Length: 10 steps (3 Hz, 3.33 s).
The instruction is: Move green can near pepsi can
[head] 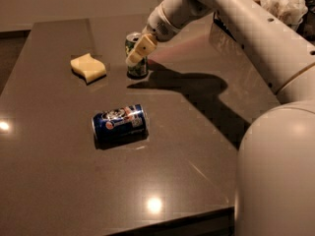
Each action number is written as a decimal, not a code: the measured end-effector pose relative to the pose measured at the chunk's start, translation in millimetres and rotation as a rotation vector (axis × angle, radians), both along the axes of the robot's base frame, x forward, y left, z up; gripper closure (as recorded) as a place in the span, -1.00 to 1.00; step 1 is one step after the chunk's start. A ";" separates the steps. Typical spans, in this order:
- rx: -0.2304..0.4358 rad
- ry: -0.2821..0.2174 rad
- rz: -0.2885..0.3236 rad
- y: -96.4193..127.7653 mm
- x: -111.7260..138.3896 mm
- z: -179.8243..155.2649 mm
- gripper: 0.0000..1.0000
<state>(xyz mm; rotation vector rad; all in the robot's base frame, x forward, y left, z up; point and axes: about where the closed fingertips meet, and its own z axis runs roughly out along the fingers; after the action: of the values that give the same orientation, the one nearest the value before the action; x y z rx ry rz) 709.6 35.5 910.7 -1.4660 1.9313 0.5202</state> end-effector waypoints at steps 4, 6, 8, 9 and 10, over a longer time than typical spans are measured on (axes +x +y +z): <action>0.036 -0.008 0.125 -16.8 -92.3 17.0 1.00; 0.023 -0.003 0.186 -10.0 -129.7 9.0 1.00; 0.022 0.002 0.194 -14.9 -144.8 3.8 0.19; 0.026 0.011 0.192 -21.8 -150.7 1.2 -0.30; 0.034 0.014 0.169 -29.1 -152.9 -2.8 -0.77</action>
Offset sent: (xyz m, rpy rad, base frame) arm -0.0525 -0.0150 0.0264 0.0594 -0.0169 0.0886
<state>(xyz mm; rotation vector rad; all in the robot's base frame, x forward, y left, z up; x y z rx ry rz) 556.7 6.4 907.8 -1.6159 1.8098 0.6380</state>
